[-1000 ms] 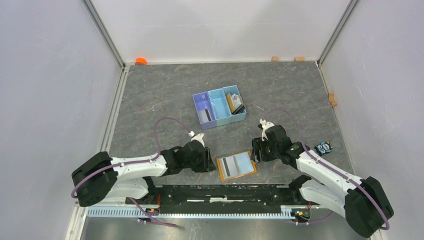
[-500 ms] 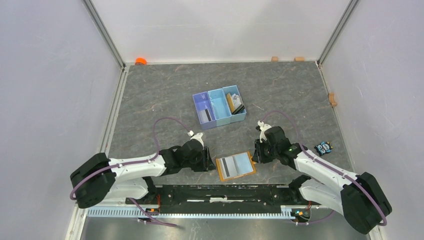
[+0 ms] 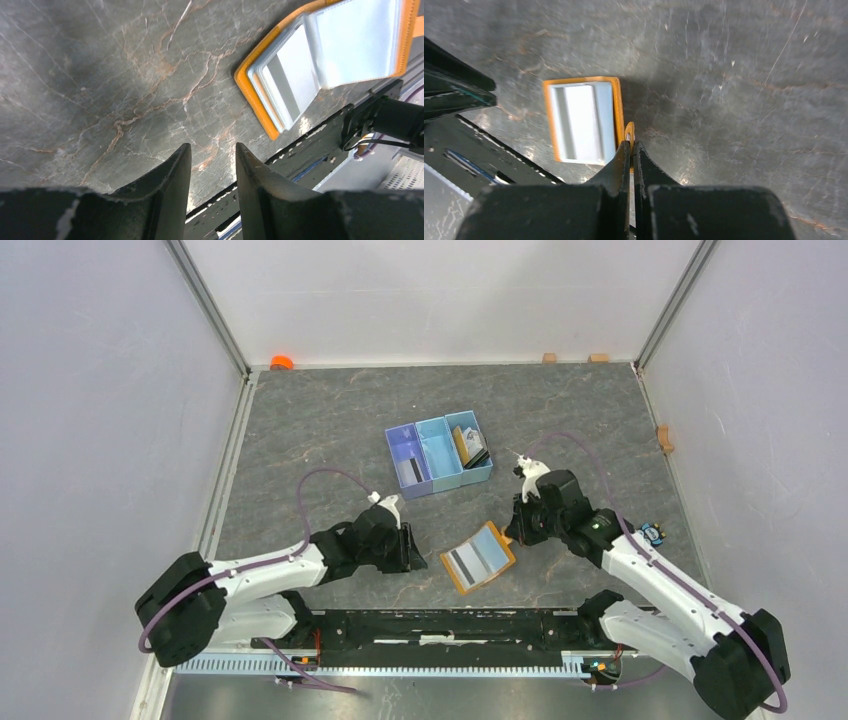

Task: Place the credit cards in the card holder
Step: Close the card holder at the center of the board.

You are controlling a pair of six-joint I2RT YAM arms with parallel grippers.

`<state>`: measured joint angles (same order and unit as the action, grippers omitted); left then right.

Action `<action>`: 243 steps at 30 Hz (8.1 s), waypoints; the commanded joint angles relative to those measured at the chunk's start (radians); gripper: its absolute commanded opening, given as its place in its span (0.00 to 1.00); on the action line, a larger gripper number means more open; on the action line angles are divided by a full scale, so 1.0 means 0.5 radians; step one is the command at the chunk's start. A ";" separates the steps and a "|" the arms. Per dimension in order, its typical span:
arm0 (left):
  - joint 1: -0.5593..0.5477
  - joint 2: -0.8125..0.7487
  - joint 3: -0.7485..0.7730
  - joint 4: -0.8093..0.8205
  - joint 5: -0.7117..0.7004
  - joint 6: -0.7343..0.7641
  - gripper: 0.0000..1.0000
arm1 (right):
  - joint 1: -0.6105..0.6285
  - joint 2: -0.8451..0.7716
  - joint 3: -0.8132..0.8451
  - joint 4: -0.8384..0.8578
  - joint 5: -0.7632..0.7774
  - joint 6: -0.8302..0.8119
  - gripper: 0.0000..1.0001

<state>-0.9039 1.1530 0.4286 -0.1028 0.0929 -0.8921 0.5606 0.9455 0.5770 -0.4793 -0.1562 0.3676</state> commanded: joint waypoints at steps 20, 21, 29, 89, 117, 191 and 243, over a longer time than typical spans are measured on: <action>0.154 0.034 0.082 0.223 0.187 0.064 0.44 | 0.666 0.244 -0.310 0.835 -0.137 0.461 0.16; 0.154 0.028 0.088 0.249 0.183 0.057 0.45 | 0.677 0.283 -0.304 0.853 -0.148 0.458 0.19; 0.135 0.092 0.148 0.345 0.234 -0.014 0.54 | 0.682 0.119 0.028 0.468 -0.036 0.224 0.73; -0.321 0.777 0.403 0.169 -0.118 0.063 0.29 | 0.020 0.455 -0.798 1.372 -1.072 0.243 0.69; -0.062 -0.056 0.363 -0.378 -0.282 0.275 0.59 | 0.049 0.210 -0.300 0.853 -0.391 -0.280 0.00; -0.478 0.135 -0.004 0.658 -0.111 0.382 0.47 | 0.958 0.282 -0.556 1.185 0.885 0.728 0.54; -0.518 0.632 0.046 1.065 -0.564 1.305 0.63 | 1.159 0.126 -0.605 0.664 0.931 0.925 0.68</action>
<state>-1.1481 1.4349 0.4236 0.4034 -0.1024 -0.3229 1.1488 0.9802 0.2771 -0.0914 0.3386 0.8558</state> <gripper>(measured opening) 0.620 0.670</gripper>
